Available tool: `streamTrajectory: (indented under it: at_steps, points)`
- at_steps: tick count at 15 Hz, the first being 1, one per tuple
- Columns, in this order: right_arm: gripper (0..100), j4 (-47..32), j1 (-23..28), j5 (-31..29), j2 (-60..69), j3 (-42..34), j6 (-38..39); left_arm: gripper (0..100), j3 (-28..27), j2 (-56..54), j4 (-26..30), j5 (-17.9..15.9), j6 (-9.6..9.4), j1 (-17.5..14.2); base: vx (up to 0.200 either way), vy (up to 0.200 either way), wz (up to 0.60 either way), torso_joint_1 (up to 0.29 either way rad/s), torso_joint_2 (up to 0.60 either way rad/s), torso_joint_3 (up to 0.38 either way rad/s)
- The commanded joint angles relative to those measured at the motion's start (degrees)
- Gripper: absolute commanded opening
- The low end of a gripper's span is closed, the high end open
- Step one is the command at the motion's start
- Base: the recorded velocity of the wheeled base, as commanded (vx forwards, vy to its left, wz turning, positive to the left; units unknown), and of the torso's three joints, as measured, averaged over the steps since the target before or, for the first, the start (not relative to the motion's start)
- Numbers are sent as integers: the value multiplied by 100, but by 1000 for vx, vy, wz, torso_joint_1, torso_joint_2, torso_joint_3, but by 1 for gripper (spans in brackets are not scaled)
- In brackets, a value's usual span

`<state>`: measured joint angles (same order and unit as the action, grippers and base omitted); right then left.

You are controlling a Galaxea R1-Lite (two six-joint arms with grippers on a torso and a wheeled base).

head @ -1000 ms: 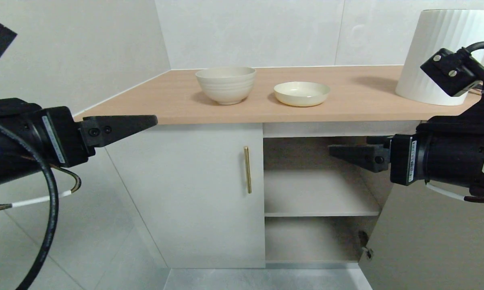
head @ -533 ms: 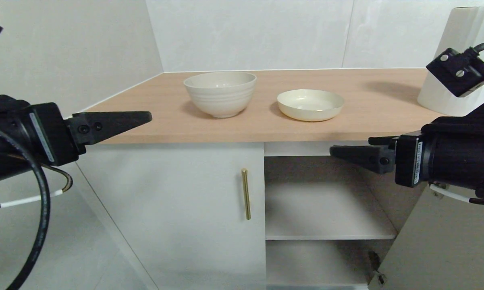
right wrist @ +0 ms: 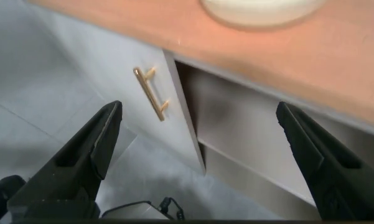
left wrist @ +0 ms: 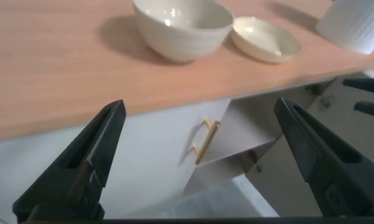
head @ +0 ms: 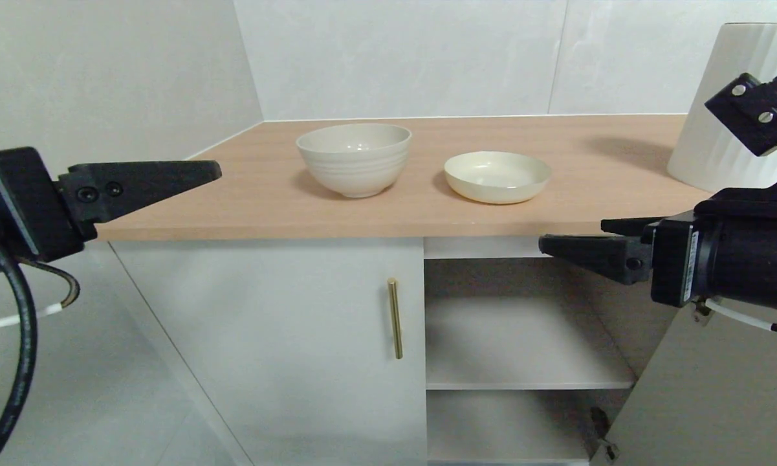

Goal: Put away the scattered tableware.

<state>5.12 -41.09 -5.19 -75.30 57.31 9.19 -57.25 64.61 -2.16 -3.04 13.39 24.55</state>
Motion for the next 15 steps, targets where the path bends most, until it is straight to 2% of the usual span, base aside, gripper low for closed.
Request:
streamTrajectory:
  at_steps: [1, 10, 14, 15]
  points:
    - [100, -2, 5, 1, 7, 0, 4, 100, 3, 25, 14, 5, 6, 6, 0, 0, 0, 17, -115, -315]
    - [100, 174, 295, 10, -143, 8, -5, 100, 3, 263, 5, -4, 6, 67, 0, 0, 0, 105, -460, -341]
    - [100, 727, 524, 18, -450, -9, 4, 100, -41, 465, 5, 31, 24, 67, 0, 0, 0, 146, -423, -285]
    - [100, 929, 524, -61, -688, 246, 92, 100, -225, 649, 5, 57, 138, 41, 0, 0, 0, 66, -168, -100]
